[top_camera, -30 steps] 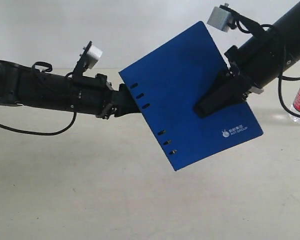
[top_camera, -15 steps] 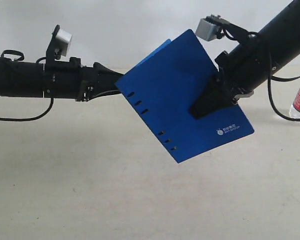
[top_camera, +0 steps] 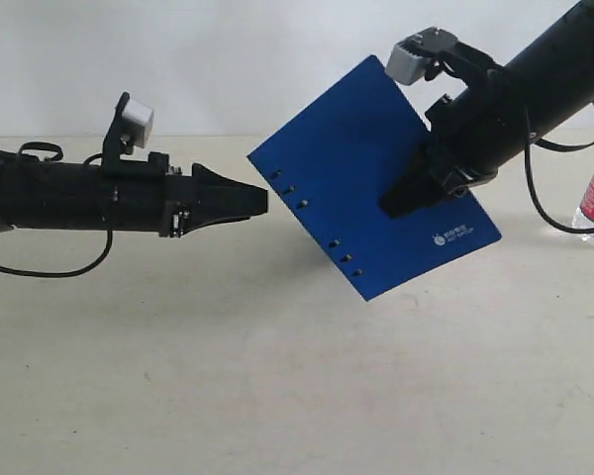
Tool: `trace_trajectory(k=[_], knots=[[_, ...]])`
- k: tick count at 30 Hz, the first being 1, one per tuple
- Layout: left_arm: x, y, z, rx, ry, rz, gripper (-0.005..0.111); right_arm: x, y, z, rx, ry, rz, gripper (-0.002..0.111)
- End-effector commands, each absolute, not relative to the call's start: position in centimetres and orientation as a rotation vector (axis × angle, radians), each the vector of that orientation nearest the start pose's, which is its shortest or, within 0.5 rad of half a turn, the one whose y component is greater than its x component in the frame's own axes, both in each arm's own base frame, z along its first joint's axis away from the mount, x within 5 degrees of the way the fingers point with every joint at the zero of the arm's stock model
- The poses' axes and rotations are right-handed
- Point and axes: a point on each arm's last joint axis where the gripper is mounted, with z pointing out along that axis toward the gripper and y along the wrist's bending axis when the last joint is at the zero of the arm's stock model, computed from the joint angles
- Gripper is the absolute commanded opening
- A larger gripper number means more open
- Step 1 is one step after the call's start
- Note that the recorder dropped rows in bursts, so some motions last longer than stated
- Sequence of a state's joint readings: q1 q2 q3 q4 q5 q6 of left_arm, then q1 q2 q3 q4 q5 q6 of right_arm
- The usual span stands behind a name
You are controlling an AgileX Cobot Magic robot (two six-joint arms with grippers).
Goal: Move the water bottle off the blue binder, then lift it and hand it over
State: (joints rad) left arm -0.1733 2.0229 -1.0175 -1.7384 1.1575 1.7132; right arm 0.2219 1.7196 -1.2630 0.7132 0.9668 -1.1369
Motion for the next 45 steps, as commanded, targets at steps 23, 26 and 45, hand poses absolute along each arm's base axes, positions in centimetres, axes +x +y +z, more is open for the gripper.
trace_trajectory(k=[23,26,45], knots=[[34.1,-13.7,15.2,0.927,1.7,-1.24,0.065,31.3,12.6,25.4,-1.442,2.275,0.803,0.0],[34.3,-13.5,14.5,0.944,1.765,-1.174,0.065,31.1,12.8,25.6,-1.442,2.263,0.852,0.0],[34.2,-12.7,15.2,0.931,1.723,-1.232,0.065,33.3,13.1,26.0,-1.23,2.177,0.696,0.0]])
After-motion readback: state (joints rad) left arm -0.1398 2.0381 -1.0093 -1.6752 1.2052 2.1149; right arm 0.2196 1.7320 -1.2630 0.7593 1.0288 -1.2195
